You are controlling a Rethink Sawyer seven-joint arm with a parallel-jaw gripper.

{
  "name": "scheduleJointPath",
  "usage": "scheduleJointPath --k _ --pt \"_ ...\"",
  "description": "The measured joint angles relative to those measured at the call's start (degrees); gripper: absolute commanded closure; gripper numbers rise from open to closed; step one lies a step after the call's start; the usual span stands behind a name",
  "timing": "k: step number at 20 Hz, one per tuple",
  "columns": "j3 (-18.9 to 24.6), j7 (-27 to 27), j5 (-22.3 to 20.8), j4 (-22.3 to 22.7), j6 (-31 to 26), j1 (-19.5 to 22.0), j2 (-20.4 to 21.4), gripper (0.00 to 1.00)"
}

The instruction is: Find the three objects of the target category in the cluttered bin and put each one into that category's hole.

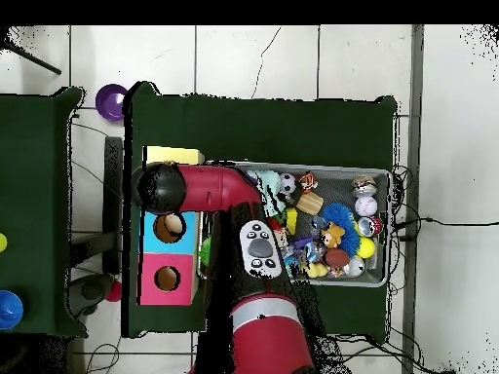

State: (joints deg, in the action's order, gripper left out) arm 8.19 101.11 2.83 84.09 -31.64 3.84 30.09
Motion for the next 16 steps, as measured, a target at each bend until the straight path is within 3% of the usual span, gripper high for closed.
scheduleJointPath --k 16 --pt "-1.2 0.0 -7.8 -8.2 0.0 -1.4 -6.4 1.0"
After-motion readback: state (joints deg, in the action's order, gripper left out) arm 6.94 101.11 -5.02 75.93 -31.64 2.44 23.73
